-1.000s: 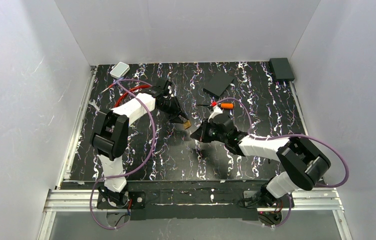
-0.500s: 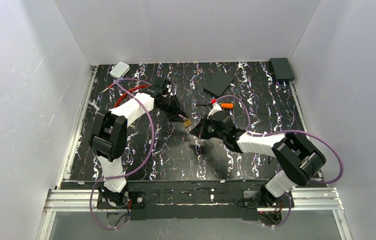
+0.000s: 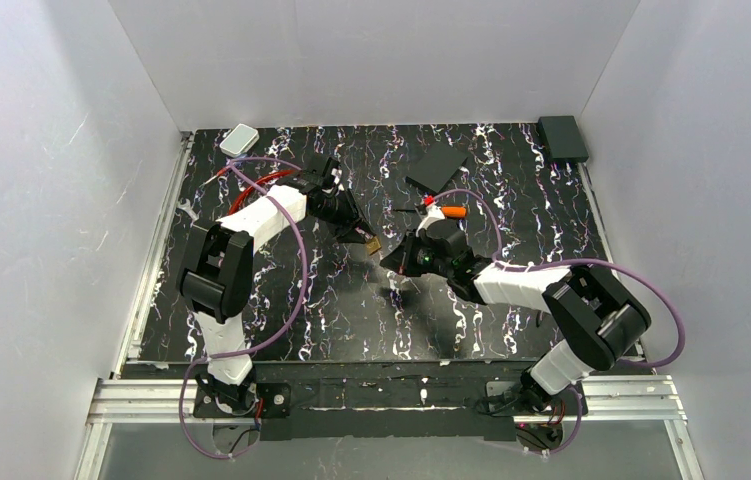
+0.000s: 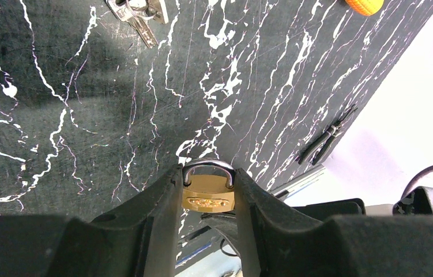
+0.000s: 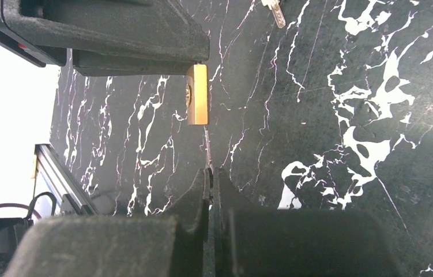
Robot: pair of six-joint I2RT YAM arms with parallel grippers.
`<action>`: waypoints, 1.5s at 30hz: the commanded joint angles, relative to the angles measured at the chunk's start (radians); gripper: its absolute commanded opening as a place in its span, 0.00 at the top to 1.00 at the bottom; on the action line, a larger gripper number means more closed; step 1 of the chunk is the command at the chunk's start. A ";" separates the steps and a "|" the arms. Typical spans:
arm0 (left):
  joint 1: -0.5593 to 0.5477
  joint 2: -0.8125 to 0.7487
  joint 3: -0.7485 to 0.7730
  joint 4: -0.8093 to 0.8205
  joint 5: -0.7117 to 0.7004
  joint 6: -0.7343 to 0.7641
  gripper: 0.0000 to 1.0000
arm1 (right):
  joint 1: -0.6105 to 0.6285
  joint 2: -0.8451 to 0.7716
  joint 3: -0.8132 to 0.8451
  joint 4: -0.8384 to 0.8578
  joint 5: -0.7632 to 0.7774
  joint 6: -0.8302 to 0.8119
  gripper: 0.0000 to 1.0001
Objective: Unlock with the key
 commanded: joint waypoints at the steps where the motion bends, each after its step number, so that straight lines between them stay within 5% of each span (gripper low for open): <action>1: 0.004 -0.073 -0.009 0.008 0.026 0.001 1.00 | -0.004 0.027 0.045 0.065 -0.028 -0.012 0.99; 45: 0.004 -0.066 -0.010 0.014 0.041 0.006 1.00 | -0.045 0.047 0.079 0.096 -0.082 -0.023 0.99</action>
